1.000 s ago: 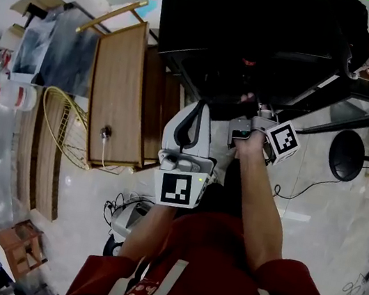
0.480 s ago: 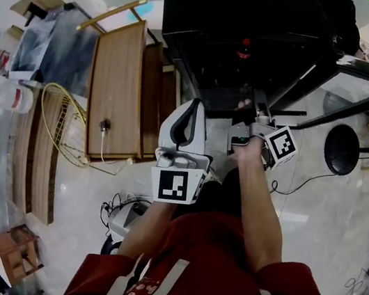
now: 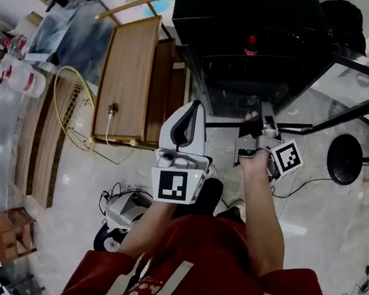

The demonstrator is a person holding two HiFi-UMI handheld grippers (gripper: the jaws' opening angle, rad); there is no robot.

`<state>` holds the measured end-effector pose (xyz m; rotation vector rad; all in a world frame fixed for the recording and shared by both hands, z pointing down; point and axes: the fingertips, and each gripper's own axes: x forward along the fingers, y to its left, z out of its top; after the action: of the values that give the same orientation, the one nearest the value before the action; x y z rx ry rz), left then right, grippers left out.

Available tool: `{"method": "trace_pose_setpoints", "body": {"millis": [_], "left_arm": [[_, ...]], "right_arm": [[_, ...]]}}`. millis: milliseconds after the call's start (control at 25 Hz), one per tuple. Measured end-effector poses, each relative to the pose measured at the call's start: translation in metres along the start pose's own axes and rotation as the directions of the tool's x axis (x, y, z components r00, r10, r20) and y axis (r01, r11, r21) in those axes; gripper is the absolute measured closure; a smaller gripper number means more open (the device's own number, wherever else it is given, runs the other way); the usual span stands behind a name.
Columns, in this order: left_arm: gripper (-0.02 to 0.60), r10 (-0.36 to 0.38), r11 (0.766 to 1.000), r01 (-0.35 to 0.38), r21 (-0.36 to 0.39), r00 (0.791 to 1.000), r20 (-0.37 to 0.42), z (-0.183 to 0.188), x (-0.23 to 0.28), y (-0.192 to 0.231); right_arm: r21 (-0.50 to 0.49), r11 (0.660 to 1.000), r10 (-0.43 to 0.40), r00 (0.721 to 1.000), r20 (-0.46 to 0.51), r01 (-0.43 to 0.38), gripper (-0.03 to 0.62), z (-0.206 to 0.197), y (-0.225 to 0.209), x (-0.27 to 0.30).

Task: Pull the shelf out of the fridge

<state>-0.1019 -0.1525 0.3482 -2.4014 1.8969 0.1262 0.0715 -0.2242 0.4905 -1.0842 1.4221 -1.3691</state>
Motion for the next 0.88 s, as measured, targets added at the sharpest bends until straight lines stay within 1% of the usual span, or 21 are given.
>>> {"method": "trace_pose_setpoints", "body": {"millis": [80, 160, 360, 480, 640, 760, 880], "left_arm": [[0.581, 0.014, 1.000, -0.014, 0.015, 1.000, 0.003, 0.003, -0.012, -0.009], [0.581, 0.034, 0.999, -0.034, 0.008, 0.999, 0.002, 0.004, -0.026, -0.016], [0.581, 0.058, 0.998, -0.058, 0.015, 0.998, 0.001, 0.012, -0.059, -0.035], [0.581, 0.066, 0.998, -0.066, 0.023, 0.998, 0.009, 0.018, -0.076, -0.044], [0.581, 0.070, 0.997, -0.070, 0.035, 0.998, 0.011, 0.025, -0.096, -0.052], [0.581, 0.067, 0.997, -0.068, 0.038, 0.998, 0.013, 0.028, -0.107, -0.057], [0.581, 0.065, 0.997, -0.065, 0.040, 0.998, 0.018, 0.030, -0.112, -0.062]], "right_arm": [[-0.013, 1.000, 0.002, 1.000, -0.021, -0.003, 0.580, 0.003, 0.001, -0.016], [-0.025, 1.000, 0.008, 0.999, -0.045, -0.009, 0.579, 0.003, 0.004, -0.031], [0.001, 1.000, 0.019, 0.996, -0.084, -0.019, 0.579, 0.005, 0.008, -0.070], [-0.012, 1.000, 0.021, 0.994, -0.104, -0.023, 0.578, 0.007, 0.012, -0.093], [-0.085, 0.995, 0.031, 0.989, -0.148, -0.044, 0.577, 0.009, 0.022, -0.121], [-0.168, 0.984, 0.032, 0.983, -0.179, -0.062, 0.577, 0.010, 0.030, -0.138], [-0.227, 0.970, 0.035, 0.978, -0.208, -0.083, 0.577, 0.011, 0.038, -0.149]]}}
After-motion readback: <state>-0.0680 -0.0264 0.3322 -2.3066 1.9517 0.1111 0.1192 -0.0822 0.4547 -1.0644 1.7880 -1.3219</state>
